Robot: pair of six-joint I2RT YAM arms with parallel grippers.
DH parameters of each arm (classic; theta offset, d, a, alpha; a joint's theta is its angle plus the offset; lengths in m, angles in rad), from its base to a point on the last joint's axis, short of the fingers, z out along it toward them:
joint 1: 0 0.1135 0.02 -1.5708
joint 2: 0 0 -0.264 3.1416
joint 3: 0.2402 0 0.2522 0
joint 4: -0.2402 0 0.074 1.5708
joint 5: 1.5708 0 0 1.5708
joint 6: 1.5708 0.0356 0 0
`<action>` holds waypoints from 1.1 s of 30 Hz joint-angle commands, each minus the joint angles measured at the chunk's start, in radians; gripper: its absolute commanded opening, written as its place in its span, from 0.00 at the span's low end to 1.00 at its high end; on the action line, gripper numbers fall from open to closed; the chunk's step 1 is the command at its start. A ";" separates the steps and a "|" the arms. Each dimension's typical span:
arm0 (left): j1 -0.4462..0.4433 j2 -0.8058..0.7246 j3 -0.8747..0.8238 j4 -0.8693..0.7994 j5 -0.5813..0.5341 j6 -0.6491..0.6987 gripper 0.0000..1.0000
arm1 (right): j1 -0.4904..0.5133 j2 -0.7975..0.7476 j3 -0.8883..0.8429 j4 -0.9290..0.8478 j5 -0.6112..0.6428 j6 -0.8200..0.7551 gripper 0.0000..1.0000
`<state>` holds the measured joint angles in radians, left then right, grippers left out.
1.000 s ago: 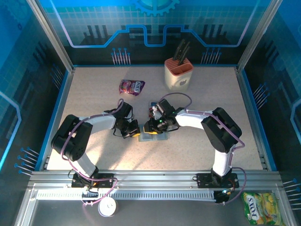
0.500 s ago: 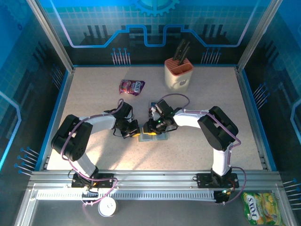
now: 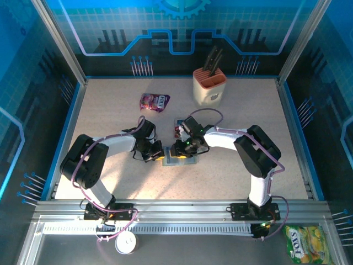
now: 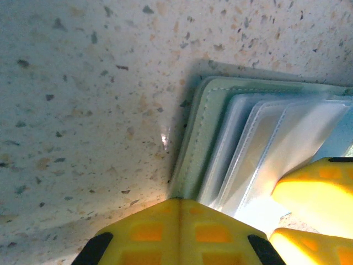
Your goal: Take the credit cards out of the card holder
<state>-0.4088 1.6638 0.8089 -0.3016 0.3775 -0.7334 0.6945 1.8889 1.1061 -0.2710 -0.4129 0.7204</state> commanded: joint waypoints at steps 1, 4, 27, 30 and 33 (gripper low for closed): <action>-0.004 0.008 0.005 -0.060 -0.019 0.005 0.00 | -0.010 -0.019 -0.033 0.013 -0.028 -0.007 0.41; -0.004 -0.025 0.022 -0.069 -0.016 0.005 0.00 | -0.024 -0.029 -0.073 0.100 -0.073 0.015 0.42; -0.073 -0.015 0.060 0.045 0.043 -0.121 0.27 | -0.131 -0.004 -0.288 0.487 -0.278 0.147 0.41; -0.080 -0.002 0.057 0.053 0.036 -0.124 0.27 | -0.133 -0.001 -0.299 0.504 -0.289 0.153 0.41; -0.084 0.006 0.047 0.061 0.028 -0.130 0.27 | -0.134 -0.001 -0.303 0.507 -0.293 0.152 0.41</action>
<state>-0.4839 1.6562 0.8471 -0.2531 0.4076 -0.8406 0.5747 1.8610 0.8268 0.2379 -0.6941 0.8635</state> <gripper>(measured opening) 0.274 0.408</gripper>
